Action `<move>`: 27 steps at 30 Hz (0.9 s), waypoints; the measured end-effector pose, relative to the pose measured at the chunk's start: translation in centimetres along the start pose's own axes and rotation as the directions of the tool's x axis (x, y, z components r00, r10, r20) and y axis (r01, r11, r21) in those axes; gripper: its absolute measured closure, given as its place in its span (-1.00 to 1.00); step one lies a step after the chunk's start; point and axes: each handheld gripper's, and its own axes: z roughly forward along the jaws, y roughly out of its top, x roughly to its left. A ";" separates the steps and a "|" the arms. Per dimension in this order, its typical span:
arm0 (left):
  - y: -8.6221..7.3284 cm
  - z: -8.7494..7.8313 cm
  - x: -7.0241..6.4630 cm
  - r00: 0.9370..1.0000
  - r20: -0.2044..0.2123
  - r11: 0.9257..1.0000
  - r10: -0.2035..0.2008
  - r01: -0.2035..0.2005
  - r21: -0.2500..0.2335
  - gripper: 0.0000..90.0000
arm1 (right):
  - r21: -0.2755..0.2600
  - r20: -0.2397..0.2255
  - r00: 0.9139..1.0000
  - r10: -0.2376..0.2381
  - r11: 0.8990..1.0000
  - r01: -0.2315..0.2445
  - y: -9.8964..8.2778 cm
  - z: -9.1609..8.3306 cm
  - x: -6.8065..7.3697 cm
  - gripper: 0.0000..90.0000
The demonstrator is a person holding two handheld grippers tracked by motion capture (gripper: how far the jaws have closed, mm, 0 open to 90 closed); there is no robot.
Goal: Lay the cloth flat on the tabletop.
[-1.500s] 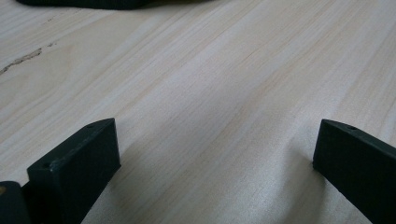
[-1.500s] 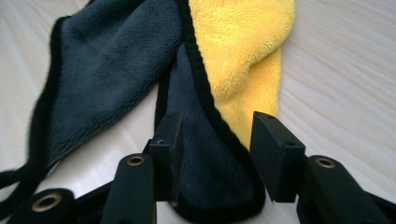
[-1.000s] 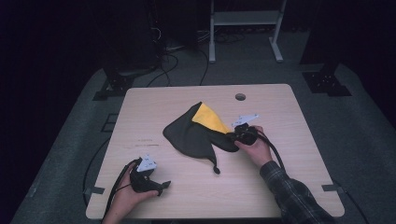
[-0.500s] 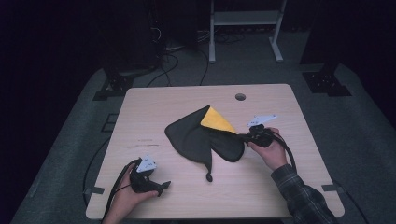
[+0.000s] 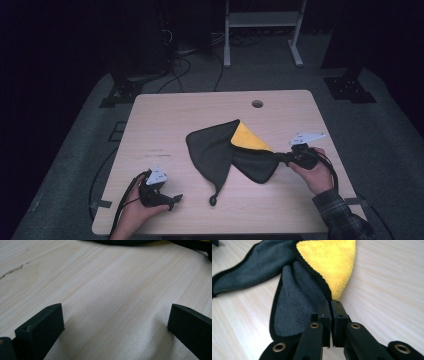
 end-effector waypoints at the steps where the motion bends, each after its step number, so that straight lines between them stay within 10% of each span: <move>1: 0.0 0.0 0.0 1.000 0.000 1.000 0.000 0.000 0.000 -1.00 | 0.005 0.000 1.000 0.007 1.000 -0.007 -0.4 -0.2 -0.2 0.93; 10: 0.0 0.0 0.0 1.000 0.000 1.000 0.000 0.000 0.001 -1.00 | 0.048 0.040 0.998 0.058 0.997 -0.060 -2.8 -0.7 -1.8 0.68; 18: 0.0 0.0 0.0 1.000 0.000 1.000 0.000 0.000 0.000 -1.00 | -0.028 -0.007 1.000 0.012 1.000 -0.012 -0.4 -1.0 -0.1 0.41; 27: 0.0 0.0 0.0 1.000 -0.003 1.000 0.000 0.000 -0.001 -1.00 | -0.040 -0.042 0.998 -0.036 0.999 0.034 2.6 2.8 1.5 0.36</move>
